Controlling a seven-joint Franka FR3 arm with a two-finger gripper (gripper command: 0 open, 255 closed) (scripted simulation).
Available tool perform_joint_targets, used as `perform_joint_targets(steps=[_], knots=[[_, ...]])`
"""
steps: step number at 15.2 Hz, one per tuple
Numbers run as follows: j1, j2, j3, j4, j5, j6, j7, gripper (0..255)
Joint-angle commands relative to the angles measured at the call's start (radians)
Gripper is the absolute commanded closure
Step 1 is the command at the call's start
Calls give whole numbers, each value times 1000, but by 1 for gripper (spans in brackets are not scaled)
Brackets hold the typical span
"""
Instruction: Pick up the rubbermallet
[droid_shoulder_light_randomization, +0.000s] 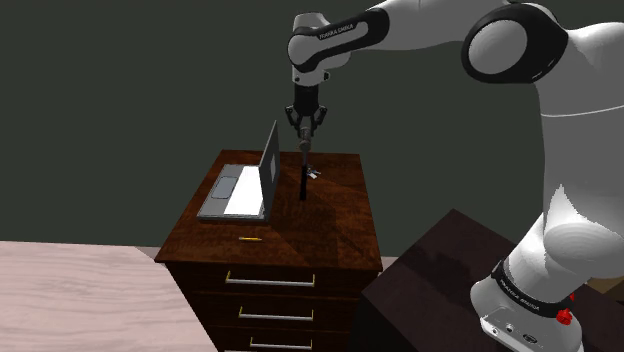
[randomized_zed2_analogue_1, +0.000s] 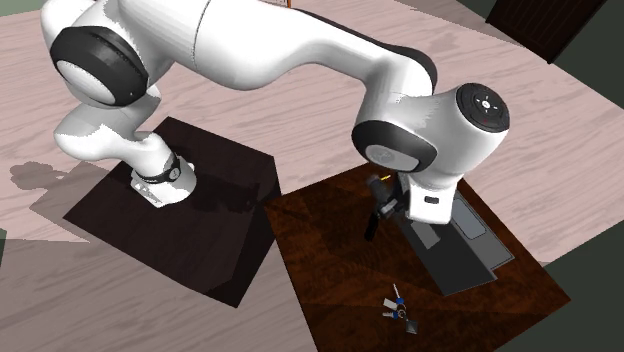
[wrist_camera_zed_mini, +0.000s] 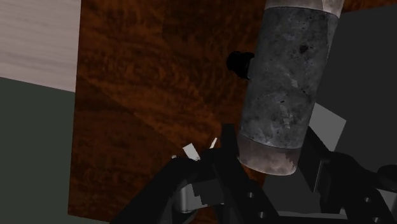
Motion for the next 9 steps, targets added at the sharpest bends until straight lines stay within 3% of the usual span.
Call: perform_joint_targets(steps=[1, 9], knots=[[0, -6, 0, 18, 0, -24, 1, 255], [0, -18, 1, 82, 0, -100, 6, 255]])
